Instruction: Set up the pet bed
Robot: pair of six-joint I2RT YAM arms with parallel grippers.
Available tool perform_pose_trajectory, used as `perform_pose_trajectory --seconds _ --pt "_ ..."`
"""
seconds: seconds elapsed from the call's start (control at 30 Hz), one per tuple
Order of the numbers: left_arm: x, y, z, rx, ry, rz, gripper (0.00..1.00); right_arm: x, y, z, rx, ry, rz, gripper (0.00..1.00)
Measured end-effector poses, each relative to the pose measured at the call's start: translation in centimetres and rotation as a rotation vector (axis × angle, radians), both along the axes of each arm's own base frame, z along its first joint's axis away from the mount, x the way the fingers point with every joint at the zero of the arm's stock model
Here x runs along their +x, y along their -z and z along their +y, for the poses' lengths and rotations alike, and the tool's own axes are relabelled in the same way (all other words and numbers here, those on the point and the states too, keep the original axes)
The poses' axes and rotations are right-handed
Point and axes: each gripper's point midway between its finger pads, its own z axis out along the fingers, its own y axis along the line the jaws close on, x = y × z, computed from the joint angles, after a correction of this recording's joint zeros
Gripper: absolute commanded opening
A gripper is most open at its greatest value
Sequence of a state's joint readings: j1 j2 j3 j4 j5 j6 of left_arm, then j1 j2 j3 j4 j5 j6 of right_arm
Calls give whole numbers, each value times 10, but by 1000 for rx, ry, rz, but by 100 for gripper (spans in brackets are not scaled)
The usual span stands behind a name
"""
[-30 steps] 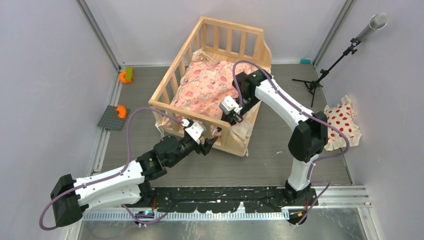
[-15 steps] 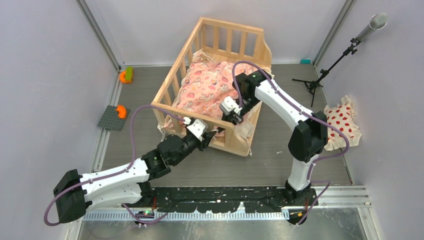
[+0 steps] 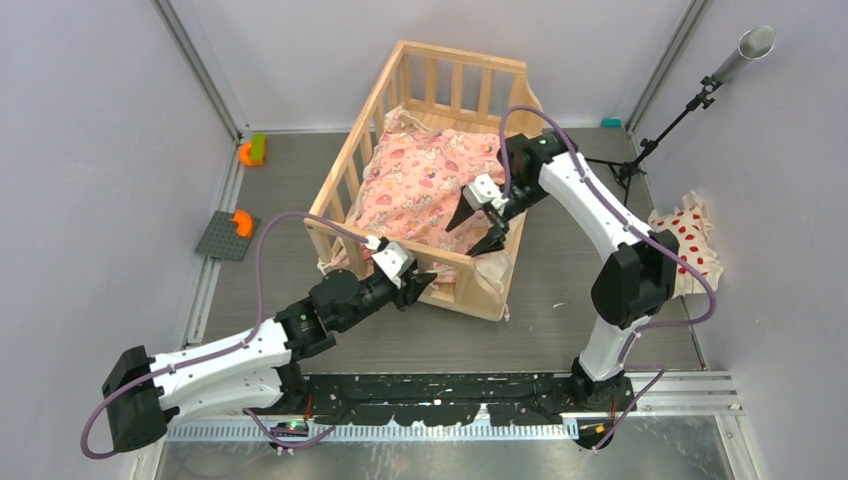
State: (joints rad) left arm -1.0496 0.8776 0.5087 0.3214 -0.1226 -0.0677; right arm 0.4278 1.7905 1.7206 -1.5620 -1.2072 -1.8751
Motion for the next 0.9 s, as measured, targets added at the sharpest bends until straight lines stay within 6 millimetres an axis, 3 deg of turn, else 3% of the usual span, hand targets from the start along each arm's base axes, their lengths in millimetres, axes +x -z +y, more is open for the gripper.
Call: perform_pose_trajectory --seconds 0.27,0.4,0.63,0.9 --pt "0 0 -1 14 -7 33 0 9 -41 -38 117 185 45 83" --pt "0 0 -1 32 -13 55 0 6 -53 -57 188 275 102 84" --pt "3 1 3 61 -64 86 0 -24 -68 -62 221 298 158 84" --pt "22 2 7 112 -124 139 0 -21 -72 -68 211 345 244 85"
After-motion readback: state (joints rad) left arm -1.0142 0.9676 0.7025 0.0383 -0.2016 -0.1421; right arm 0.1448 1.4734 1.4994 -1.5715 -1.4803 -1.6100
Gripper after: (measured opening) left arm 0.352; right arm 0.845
